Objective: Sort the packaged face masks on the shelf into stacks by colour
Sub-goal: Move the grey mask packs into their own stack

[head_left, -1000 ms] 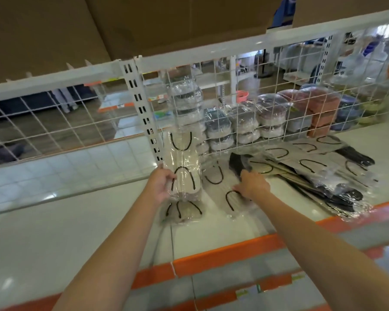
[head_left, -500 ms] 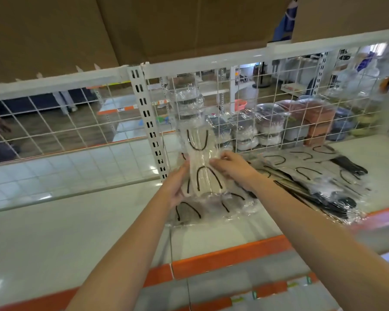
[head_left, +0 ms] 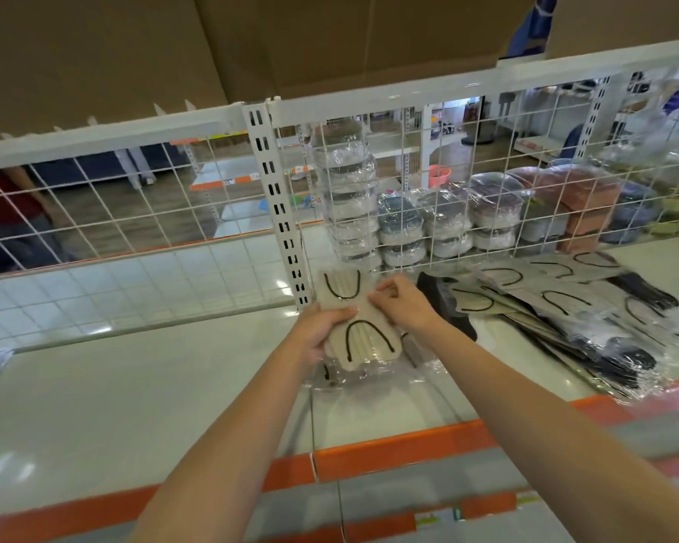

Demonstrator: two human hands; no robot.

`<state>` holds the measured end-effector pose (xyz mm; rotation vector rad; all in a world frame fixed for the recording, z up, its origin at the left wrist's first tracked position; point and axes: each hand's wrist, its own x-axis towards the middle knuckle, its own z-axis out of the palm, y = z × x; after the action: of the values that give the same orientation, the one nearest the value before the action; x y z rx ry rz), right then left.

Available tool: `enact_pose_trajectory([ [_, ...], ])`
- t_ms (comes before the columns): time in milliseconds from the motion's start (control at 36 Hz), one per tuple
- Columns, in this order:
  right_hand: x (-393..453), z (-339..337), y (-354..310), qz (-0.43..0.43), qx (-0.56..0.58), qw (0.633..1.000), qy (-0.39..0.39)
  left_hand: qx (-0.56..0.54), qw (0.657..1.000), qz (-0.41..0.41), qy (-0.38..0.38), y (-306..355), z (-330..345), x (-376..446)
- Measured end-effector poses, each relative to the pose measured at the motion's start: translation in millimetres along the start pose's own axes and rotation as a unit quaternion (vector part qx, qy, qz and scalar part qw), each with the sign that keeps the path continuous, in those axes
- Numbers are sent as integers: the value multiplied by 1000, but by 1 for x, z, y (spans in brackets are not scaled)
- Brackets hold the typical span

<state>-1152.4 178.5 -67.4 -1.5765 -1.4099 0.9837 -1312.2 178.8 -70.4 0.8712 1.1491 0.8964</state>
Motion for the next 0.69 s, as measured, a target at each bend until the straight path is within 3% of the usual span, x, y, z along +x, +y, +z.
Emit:
enact_pose_trajectory([
  [83,3,-13,9,18,-115,992,50,28,998,18,49,6,-9,3],
  [167,-1,-29,40,98,-376,921,26,22,999,24,39,14,-17,-2],
  [222,-8,-35,56,145,-432,890,4,32,999,13,33,17,-22,-3],
  [361,-3,-46,45,145,-363,920,18,41,997,-8,63,18,-27,-6],
  [500,12,-62,8,77,-277,955,70,9,996,-45,71,9,-21,-5],
  [611,10,-66,-30,17,-63,992,107,-45,995,-53,71,4,-14,0],
  [694,10,-61,-40,17,89,990,109,-70,996,-26,54,8,-4,-1],
])
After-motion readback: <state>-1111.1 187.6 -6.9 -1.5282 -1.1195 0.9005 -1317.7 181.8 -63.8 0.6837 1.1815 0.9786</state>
